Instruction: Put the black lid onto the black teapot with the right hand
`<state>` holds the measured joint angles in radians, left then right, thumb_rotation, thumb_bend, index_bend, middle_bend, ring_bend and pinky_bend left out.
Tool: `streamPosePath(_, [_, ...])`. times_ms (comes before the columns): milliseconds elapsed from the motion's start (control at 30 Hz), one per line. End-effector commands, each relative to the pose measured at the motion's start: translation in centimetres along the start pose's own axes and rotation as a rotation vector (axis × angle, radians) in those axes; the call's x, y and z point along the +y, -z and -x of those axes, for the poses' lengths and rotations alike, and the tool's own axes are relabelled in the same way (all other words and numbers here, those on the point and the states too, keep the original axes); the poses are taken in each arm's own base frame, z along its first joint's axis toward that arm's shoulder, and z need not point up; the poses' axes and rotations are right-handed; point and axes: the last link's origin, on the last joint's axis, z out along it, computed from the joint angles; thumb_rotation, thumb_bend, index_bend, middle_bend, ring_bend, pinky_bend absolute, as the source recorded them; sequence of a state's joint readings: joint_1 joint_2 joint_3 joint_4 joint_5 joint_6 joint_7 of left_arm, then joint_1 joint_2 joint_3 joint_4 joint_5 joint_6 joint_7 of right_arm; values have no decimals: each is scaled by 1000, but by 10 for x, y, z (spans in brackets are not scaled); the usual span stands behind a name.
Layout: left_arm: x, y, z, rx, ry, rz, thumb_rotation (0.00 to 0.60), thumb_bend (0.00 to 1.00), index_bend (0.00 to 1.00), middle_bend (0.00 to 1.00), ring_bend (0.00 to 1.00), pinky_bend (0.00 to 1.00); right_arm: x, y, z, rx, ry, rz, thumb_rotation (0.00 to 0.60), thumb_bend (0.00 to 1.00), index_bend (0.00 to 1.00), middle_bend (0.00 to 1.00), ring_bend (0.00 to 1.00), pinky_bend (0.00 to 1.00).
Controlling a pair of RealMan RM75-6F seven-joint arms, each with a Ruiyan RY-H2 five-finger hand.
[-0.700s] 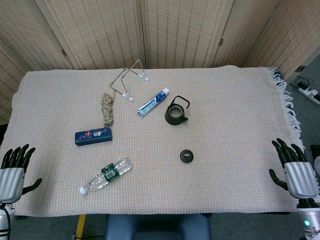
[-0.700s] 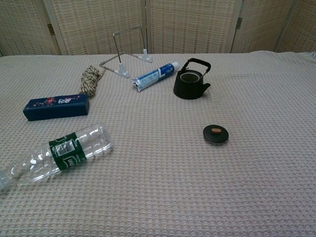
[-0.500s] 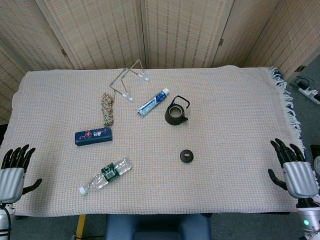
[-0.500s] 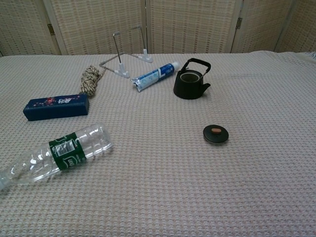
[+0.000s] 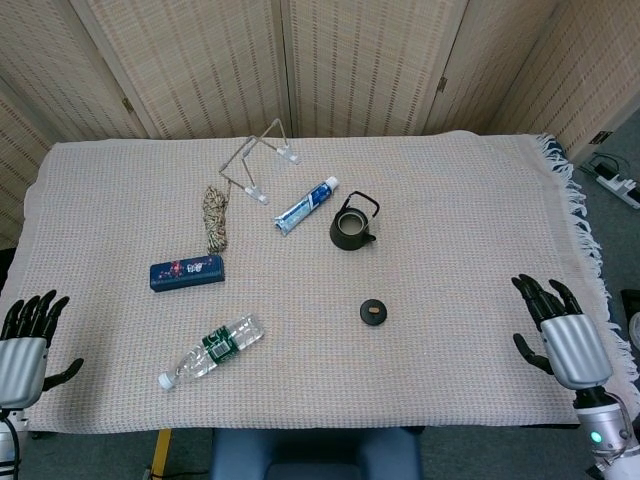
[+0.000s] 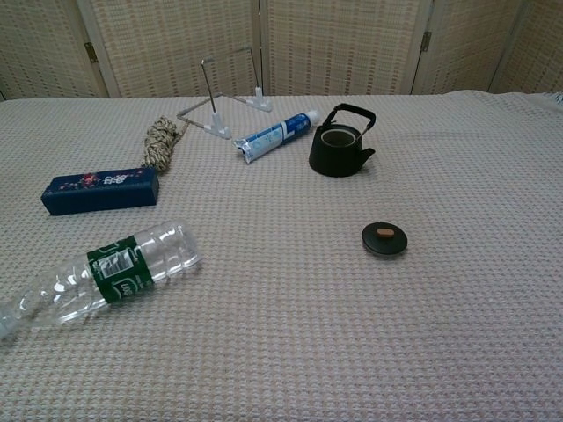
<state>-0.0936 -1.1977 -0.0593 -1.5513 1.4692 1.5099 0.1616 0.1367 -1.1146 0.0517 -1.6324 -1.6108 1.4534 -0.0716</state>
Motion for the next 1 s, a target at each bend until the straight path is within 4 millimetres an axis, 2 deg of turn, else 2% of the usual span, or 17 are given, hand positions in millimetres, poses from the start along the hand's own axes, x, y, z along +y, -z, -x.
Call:
streamPosePath(33, [0, 1, -1, 3, 4, 1, 600, 159, 78, 0, 0, 0, -14, -13, 3, -11, 15, -62, 600, 374, 57, 160, 338, 261])
streamPosePath(167, [-1, 3, -1, 7, 6, 1, 600, 160, 79, 0, 0, 0, -33, -32, 13, -55, 49, -143, 600, 374, 57, 177, 568, 556])
streamPosePath(267, [-3, 5, -1, 5, 5, -3, 600, 160, 80, 0, 0, 0, -50, -48, 23, -98, 63, -196, 600, 374, 57, 177, 695, 679])
streamPosePath(367, [-3, 6, -1, 1, 5, -6, 600, 160, 81, 0, 1, 0, -66, -62, 33, -161, 63, -237, 600, 374, 57, 177, 781, 775])
streamPosePath(500, [-3, 8, -2, 3, 5, -4, 600, 161, 81, 0, 1, 0, -89, -79, 47, -234, 80, -291, 600, 374, 56, 173, 796, 798])
streamPosePath(667, [-4, 9, -4, 7, 4, -7, 600, 160, 81, 0, 1, 0, -113, -92, 60, -305, 97, -342, 600, 374, 57, 165, 797, 799])
streamPosePath(1000, [-4, 9, -5, 5, 8, -5, 600, 161, 82, 0, 1, 0, -142, -122, 78, -378, 131, -372, 600, 374, 97, 166, 798, 799])
